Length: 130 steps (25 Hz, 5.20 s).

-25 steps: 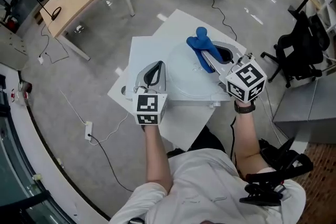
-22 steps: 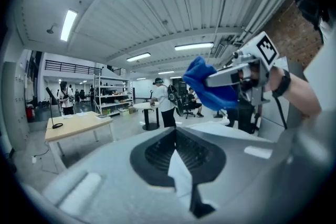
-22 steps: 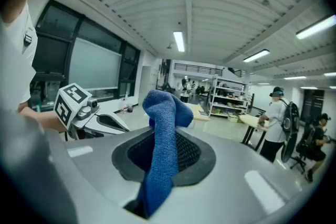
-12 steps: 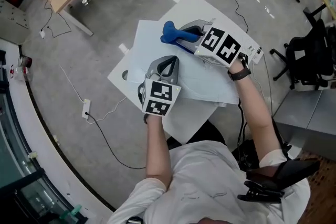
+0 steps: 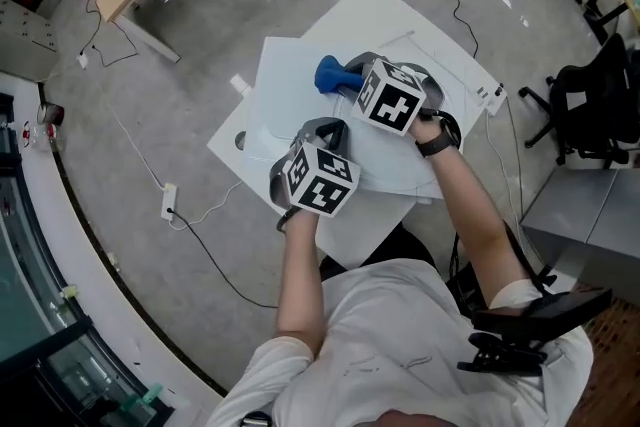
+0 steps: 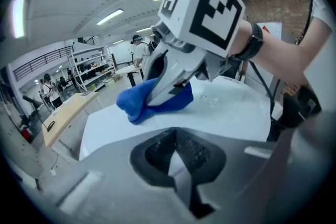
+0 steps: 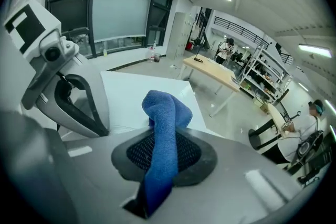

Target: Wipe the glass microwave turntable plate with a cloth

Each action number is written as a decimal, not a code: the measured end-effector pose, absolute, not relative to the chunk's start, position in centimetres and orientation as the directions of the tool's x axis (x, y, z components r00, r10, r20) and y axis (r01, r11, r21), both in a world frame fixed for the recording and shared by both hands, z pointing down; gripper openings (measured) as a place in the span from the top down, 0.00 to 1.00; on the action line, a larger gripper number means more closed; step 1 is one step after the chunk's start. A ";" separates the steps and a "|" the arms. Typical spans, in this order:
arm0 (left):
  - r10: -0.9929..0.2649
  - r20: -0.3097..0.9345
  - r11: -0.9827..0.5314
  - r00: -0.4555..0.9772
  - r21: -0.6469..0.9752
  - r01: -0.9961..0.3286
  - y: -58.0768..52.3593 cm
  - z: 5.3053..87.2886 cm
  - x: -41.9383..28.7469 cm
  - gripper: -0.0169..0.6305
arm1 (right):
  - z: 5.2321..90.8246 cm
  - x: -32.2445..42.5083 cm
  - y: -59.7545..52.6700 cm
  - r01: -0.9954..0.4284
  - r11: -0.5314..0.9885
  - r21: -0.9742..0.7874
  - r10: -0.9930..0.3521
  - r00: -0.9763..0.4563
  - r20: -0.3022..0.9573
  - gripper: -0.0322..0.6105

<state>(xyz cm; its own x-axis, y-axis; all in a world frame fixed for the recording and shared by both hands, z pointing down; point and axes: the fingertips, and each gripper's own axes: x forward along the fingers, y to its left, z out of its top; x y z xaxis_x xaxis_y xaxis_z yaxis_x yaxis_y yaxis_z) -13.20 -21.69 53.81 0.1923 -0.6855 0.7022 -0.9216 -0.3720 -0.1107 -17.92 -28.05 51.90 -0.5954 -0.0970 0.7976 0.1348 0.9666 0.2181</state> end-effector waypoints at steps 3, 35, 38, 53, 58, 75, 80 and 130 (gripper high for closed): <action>-0.683 0.707 -0.356 0.182 -0.106 -0.928 -21.8 53.9 -13.0 0.97 | 52.1 -17.0 -30.3 0.070 0.968 0.239 -0.154 -0.587 0.795 0.85; -0.721 0.681 -0.356 0.129 -0.204 -0.912 -21.4 54.6 -13.5 0.97 | 53.0 8.5 -24.9 -0.536 0.826 0.175 -0.430 -0.398 0.810 0.85; -0.729 0.673 -0.339 0.128 -0.192 -0.921 -21.7 54.2 -14.3 0.97 | 52.2 6.8 -22.6 -0.482 0.854 0.197 -0.421 -0.418 0.805 0.85; -0.706 0.661 -0.347 0.254 -0.010 -0.938 -21.3 52.8 -13.3 0.97 | 51.5 -3.2 -12.9 -0.125 0.984 0.125 -0.174 -0.576 0.799 0.85; -0.651 0.660 -0.376 0.376 0.151 -0.914 -20.9 52.7 -12.7 0.97 | 51.9 -6.2 -12.9 -0.030 0.993 0.110 -0.106 -0.596 0.796 0.85; -0.747 0.590 -0.219 0.306 0.216 -0.951 -18.2 49.6 -17.3 0.97 | 50.8 -15.2 -20.5 0.050 0.987 0.152 -0.085 -0.637 0.766 0.84; -0.741 0.577 -0.282 0.345 0.200 -0.938 -18.3 49.3 -14.8 0.97 | 51.2 -16.0 -26.3 -0.069 0.979 0.191 -0.190 -0.635 0.749 0.84; -0.631 0.690 -0.376 0.354 0.127 -0.918 -18.4 53.0 -12.4 0.97 | 52.8 -5.2 -14.7 0.148 0.989 0.003 0.073 -0.504 0.861 0.83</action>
<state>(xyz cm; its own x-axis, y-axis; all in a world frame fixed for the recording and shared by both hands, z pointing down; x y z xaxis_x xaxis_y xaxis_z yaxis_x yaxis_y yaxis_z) -12.38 -18.43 53.03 0.3544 -0.6307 0.6904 -0.9177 -0.3764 0.1272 -5.18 -14.73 52.82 -0.5040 0.0726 0.8606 0.1479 0.9890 0.0032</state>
